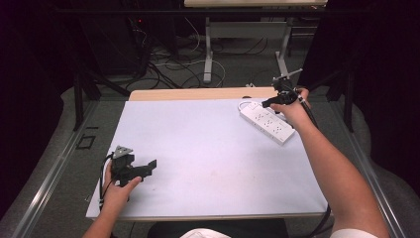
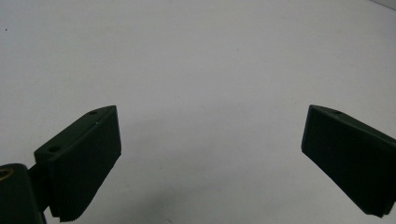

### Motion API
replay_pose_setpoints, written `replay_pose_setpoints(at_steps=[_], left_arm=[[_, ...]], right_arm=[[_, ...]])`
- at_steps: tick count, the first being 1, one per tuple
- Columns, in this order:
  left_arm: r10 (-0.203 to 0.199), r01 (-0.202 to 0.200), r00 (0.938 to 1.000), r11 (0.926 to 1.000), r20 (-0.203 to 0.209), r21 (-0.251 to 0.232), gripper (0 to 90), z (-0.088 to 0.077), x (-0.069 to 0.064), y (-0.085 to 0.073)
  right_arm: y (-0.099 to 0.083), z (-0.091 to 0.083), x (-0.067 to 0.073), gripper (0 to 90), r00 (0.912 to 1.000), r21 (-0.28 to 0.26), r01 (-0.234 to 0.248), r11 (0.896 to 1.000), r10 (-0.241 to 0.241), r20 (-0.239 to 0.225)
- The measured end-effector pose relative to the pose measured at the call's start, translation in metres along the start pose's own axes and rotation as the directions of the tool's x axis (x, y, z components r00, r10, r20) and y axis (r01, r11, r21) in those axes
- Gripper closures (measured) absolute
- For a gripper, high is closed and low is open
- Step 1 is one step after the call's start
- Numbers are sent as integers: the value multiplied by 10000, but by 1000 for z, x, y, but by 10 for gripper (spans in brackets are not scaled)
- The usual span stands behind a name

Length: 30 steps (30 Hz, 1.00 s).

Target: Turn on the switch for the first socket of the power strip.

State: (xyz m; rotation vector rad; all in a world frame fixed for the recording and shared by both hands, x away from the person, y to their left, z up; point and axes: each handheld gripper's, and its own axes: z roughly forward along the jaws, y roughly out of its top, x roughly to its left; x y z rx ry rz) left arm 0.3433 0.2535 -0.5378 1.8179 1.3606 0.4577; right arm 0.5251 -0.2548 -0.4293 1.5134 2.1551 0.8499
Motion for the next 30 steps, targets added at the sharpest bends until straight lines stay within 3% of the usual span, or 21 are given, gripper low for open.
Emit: replay_pose_setpoints(at_steps=[10, 18, 30], left_arm=[[34, -34, 10000, 10000, 2, 62, 47, -1, 0, 0], [44, -44, 10000, 10000, 9, 90, 47, -2, 0, 0], [49, -50, 10000, 10000, 31, 64, 46, -1, -1, 0]], right_arm=[[-7, -20, 27, 322, 9941, -121, 1010, 9948, -1014, -395], [-15, -30, 46, 267, 9880, -336, 1326, 9906, -1348, -759], [-35, -41, 56, 165, 9833, -690, 1500, 9863, -1562, -938]])
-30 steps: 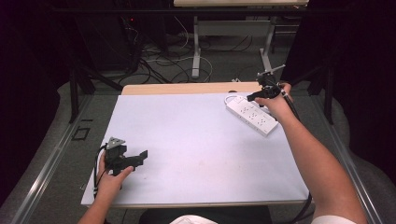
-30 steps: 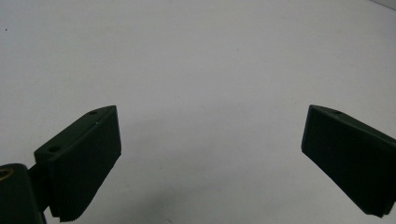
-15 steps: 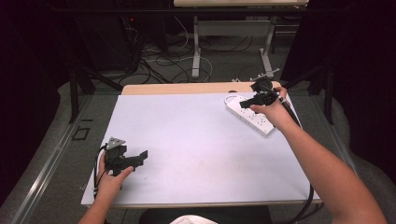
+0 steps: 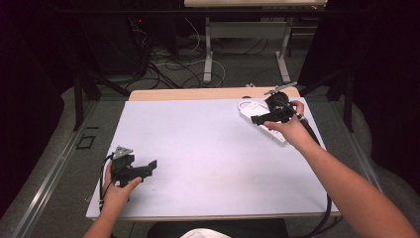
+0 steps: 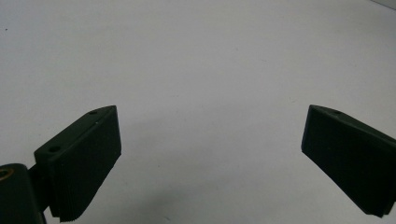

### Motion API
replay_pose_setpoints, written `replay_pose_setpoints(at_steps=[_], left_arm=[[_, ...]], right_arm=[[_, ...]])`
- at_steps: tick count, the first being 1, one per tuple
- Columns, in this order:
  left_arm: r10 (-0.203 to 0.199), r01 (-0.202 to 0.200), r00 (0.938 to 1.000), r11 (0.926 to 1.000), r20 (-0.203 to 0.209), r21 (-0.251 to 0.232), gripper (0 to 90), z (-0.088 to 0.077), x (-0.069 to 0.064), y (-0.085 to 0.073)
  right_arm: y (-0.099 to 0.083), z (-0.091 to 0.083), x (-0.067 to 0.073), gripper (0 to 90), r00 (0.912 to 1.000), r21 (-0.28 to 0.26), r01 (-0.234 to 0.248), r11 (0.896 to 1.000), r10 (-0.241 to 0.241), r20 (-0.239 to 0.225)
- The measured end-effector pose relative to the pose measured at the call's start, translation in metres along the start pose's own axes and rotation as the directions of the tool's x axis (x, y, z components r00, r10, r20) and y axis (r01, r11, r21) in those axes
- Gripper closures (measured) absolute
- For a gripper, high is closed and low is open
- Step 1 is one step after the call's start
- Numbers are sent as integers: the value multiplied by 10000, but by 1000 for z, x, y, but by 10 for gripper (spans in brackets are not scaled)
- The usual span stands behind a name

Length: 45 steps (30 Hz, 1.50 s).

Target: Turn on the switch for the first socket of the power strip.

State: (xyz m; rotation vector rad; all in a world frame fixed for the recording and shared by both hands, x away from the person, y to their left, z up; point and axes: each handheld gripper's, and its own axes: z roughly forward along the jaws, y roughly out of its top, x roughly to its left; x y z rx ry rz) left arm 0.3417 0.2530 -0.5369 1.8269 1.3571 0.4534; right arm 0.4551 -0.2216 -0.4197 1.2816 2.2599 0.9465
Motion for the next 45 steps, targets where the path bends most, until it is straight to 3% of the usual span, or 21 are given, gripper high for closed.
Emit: replay_pose_setpoints(at_steps=[20, 36, 45], left_arm=[[-74, 74, 10000, 9999, 23, 78, 46, -1, 1, 0], [-116, 116, 9999, 9999, -49, 33, 46, 0, 0, -1], [-74, 74, 9999, 10000, -85, 51, 47, 0, 0, -1]], right_arm=[[-45, -3, 15, 112, 9991, -317, 52, 9995, -65, -414], [-85, 12, 19, 40, 9972, -173, -348, 9992, 335, -666], [-107, 21, 23, 18, 9969, -479, -408, 9980, 374, -691]])
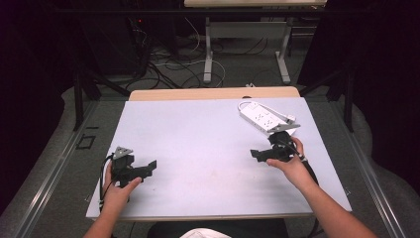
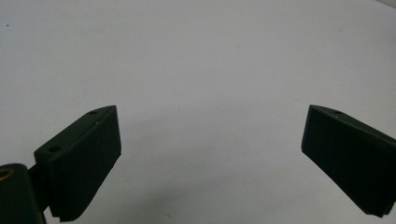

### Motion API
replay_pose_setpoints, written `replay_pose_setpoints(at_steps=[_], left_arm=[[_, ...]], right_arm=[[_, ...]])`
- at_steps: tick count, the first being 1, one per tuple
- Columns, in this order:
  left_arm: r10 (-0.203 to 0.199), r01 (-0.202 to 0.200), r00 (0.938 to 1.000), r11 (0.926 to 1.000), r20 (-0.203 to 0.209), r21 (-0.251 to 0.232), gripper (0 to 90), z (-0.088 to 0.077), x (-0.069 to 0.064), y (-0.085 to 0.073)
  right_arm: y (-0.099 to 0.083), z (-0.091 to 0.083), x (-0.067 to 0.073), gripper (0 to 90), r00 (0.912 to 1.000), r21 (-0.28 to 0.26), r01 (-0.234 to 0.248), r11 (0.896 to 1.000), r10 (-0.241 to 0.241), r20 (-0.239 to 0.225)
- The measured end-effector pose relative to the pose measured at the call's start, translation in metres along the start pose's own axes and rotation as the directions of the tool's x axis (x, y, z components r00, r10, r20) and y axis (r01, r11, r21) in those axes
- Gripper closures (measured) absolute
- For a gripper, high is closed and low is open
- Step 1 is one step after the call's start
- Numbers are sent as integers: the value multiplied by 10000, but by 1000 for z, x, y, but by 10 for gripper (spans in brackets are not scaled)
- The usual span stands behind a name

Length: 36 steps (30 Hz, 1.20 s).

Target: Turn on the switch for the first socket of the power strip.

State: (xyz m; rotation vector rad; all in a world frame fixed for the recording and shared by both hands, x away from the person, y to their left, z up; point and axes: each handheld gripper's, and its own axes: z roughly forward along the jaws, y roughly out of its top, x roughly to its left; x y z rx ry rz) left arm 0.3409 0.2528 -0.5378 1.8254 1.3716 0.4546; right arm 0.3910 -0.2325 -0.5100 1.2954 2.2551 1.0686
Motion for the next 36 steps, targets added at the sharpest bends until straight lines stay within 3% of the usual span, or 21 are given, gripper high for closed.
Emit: replay_pose_setpoints(at_steps=[15, 25, 36], left_arm=[[73, -73, 10000, 10000, -2, 63, 46, 1, -1, 0], [129, -129, 9999, 9999, -55, -12, 40, 2, -1, -1], [278, -277, 9996, 9995, -29, 121, 19, 2, -2, -1]], right_arm=[[-34, 8, 2, 13, 9991, -426, -124, 9990, 141, 392], [-46, 15, 6, 13, 9978, -498, 227, 9985, -195, 639], [-52, 23, 12, 13, 9982, -511, 378, 9980, -352, 495]])
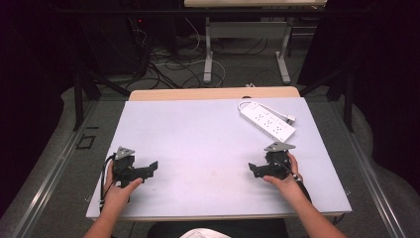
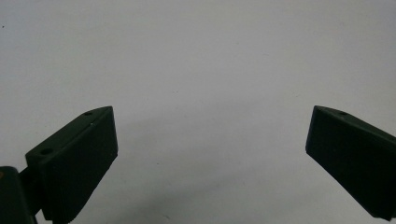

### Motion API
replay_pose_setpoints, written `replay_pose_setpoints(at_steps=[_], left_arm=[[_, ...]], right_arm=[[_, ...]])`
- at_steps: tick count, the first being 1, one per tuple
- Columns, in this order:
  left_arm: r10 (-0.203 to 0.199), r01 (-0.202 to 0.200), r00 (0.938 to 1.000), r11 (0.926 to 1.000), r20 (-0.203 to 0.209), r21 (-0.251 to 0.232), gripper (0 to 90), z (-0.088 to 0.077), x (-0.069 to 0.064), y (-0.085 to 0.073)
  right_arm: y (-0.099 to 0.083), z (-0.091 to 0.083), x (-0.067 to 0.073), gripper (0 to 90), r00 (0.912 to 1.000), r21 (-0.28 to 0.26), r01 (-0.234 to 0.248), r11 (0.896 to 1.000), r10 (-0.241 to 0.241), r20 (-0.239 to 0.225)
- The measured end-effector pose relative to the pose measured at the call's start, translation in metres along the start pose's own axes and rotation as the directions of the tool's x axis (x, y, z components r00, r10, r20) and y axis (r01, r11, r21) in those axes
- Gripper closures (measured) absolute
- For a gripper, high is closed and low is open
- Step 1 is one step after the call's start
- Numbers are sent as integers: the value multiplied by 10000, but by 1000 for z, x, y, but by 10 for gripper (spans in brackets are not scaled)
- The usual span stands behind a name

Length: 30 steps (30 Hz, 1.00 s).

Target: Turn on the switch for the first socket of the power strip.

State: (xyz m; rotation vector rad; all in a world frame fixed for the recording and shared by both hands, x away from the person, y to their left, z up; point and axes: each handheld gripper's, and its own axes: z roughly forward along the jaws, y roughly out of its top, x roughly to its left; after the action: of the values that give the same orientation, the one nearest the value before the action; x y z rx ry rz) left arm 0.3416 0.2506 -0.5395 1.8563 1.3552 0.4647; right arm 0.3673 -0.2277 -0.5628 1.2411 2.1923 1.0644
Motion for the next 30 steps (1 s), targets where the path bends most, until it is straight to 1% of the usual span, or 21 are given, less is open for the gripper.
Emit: replay_pose_setpoints(at_steps=[3, 4, 6, 8, 9, 12, 16, 17, 19, 26, 28, 29, 30], left_arm=[[24, -24, 10000, 10000, 10, 65, 13, 0, 0, 0], [21, -21, 10000, 10000, 7, -34, 11, 1, -1, 0], [81, -81, 10000, 9999, 45, 84, 5, 1, -1, 0], [83, -83, 10000, 10000, 7, 40, 3, 2, -2, 0], [152, -153, 9999, 9998, 40, 155, 3, 2, -2, 0], [236, -236, 9997, 9996, -16, 150, 2, 2, -2, 0], [193, -193, 9998, 9998, -33, 55, 3, 3, -3, -1], [235, -235, 9997, 9996, 22, 158, 3, 3, -3, 0], [245, -245, 9997, 9994, 0, 233, 2, 2, -3, 0], [241, -241, 9997, 9994, 3, 265, 2, 2, -3, 0], [227, -227, 9997, 9995, 2, 223, 2, 3, -3, 0], [199, -199, 9998, 9997, -39, 119, 3, 3, -3, 0], [206, -205, 9998, 9997, -36, 139, 3, 3, -3, 0]], right_arm=[[-1, 0, 0, 14, 10000, 2, 48, 10000, -48, -35], [-2, 0, 1, 14, 10000, 21, 6, 10000, -5, -45], [-2, 1, 1, 14, 10000, 11, 63, 10000, -63, -30], [-3, 1, 1, 14, 10000, 21, -4, 10000, 4, -84], [-3, 2, 1, 14, 9999, 37, -29, 10000, 29, -103], [-3, 2, 1, 14, 9999, 48, -70, 10000, 71, -115], [-3, 1, 1, 14, 9999, -7, -68, 10000, 68, -84], [-3, 1, 0, 15, 9999, -26, -96, 10000, 96, -94], [-3, 1, 0, 15, 9998, 6, -147, 9999, 147, -102], [-3, 1, 1, 15, 9998, -4, -158, 9999, 158, -105], [-3, 1, 1, 15, 9998, -12, -176, 9998, 176, -101], [-3, 1, 1, 15, 9995, 9, -278, 9996, 278, -144], [-3, 1, 1, 15, 9997, -3, -225, 9997, 225, -110]])
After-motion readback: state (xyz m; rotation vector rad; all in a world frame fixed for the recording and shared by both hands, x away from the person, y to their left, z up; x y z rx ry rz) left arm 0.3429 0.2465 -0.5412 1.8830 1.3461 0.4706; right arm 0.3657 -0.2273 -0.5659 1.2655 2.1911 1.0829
